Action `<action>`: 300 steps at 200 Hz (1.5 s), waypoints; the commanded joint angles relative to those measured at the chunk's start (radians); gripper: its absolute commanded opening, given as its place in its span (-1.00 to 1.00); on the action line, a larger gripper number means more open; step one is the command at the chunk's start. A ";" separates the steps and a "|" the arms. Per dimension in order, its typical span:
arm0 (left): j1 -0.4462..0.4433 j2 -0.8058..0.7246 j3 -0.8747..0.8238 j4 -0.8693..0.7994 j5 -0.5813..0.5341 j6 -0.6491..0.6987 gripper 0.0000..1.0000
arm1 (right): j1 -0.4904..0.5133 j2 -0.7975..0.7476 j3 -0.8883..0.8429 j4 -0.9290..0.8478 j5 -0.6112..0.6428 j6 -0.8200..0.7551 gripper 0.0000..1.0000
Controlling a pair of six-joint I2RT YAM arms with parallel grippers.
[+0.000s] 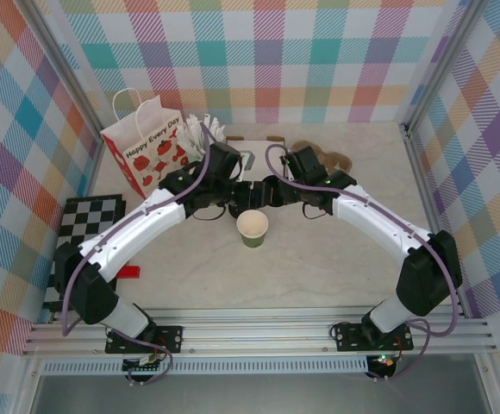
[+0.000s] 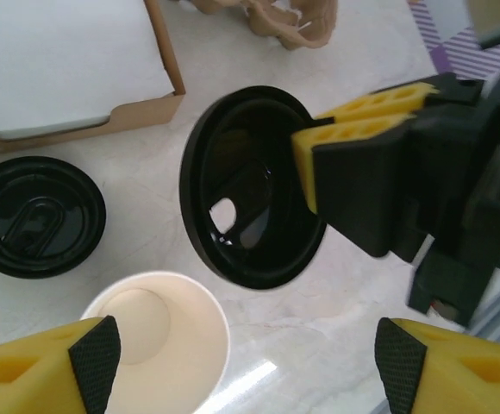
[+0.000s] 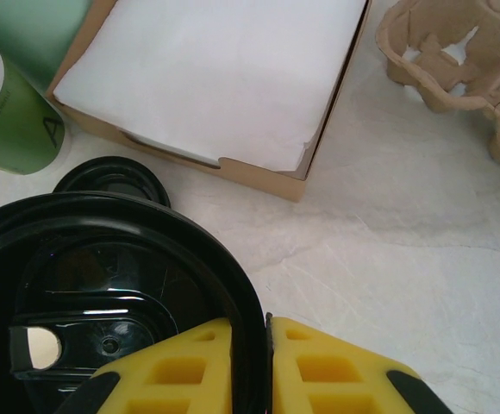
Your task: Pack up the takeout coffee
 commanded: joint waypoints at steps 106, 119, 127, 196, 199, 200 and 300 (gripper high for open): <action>-0.005 0.158 0.113 -0.043 -0.144 -0.069 -0.05 | 0.033 -0.004 0.056 0.003 0.028 0.073 -0.71; -0.004 0.163 0.116 -0.035 -0.146 -0.078 -0.23 | 0.034 -0.004 0.052 -0.001 0.034 0.073 -0.70; -0.005 0.168 0.121 -0.034 -0.146 -0.081 -0.31 | 0.034 -0.002 0.053 -0.006 0.033 0.070 -0.70; -0.005 0.185 0.110 -0.010 -0.126 -0.095 -1.00 | 0.032 -0.036 0.054 -0.009 -0.078 0.114 -0.49; -0.005 0.183 0.110 -0.009 -0.126 -0.093 -1.00 | 0.032 -0.038 0.053 -0.008 -0.091 0.118 -0.45; -0.005 0.183 0.110 -0.009 -0.126 -0.092 -1.00 | 0.030 -0.039 0.053 -0.007 -0.094 0.120 -0.43; -0.005 0.132 0.066 0.065 -0.125 0.012 -1.00 | -0.094 -0.098 -0.022 0.039 -0.471 0.158 -0.18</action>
